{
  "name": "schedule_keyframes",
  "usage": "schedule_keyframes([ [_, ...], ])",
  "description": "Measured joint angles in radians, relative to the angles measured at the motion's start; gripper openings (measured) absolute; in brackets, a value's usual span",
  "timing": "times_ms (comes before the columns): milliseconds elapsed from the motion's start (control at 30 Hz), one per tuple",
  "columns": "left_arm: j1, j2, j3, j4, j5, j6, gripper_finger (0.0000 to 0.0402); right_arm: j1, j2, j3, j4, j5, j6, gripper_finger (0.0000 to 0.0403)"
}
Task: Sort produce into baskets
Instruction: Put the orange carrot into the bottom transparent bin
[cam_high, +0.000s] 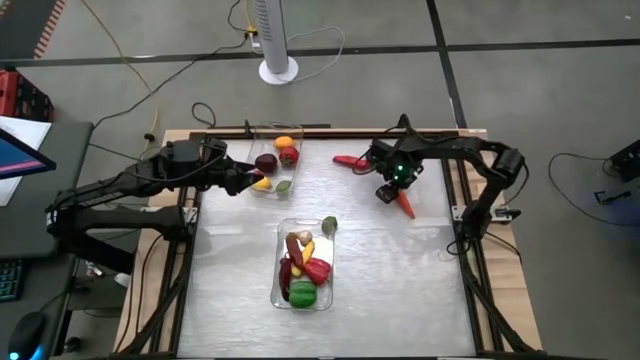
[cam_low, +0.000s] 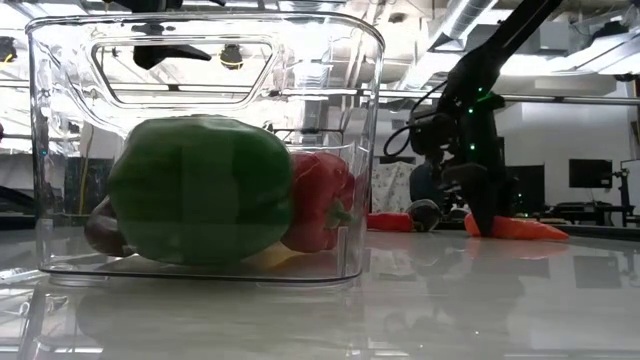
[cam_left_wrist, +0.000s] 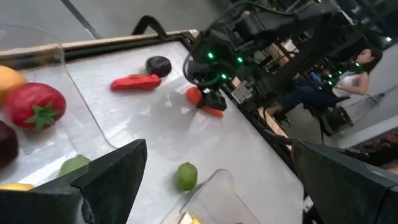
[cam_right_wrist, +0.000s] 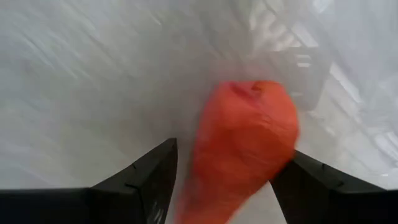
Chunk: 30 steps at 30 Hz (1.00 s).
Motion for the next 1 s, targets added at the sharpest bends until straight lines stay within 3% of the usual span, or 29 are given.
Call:
schedule_keyframes([
  [233,0.000,0.000,0.000,0.000,-0.031,0.000,0.0387,0.035,0.007,0.013,0.008,-0.007,-0.001,0.0191],
  [367,0.000,0.000,0.000,0.000,-0.040,0.015,0.0387,0.054,0.007,0.055,0.011,-0.119,-0.001,0.0146],
  [533,0.000,0.000,0.000,0.005,-0.048,0.022,0.0387,0.102,0.007,0.158,0.047,-0.286,0.063,0.0145],
  [700,0.000,0.000,0.000,0.067,-0.031,0.037,0.0387,0.203,0.007,0.301,0.169,-0.435,0.162,0.0189],
  [833,0.000,0.000,0.000,0.115,-0.008,0.056,0.0387,0.310,0.007,0.415,0.309,-0.460,0.217,0.0193],
  [1000,0.000,0.000,0.000,0.114,0.060,0.057,0.0387,0.433,0.007,0.523,0.449,-0.447,0.255,0.0168],
])
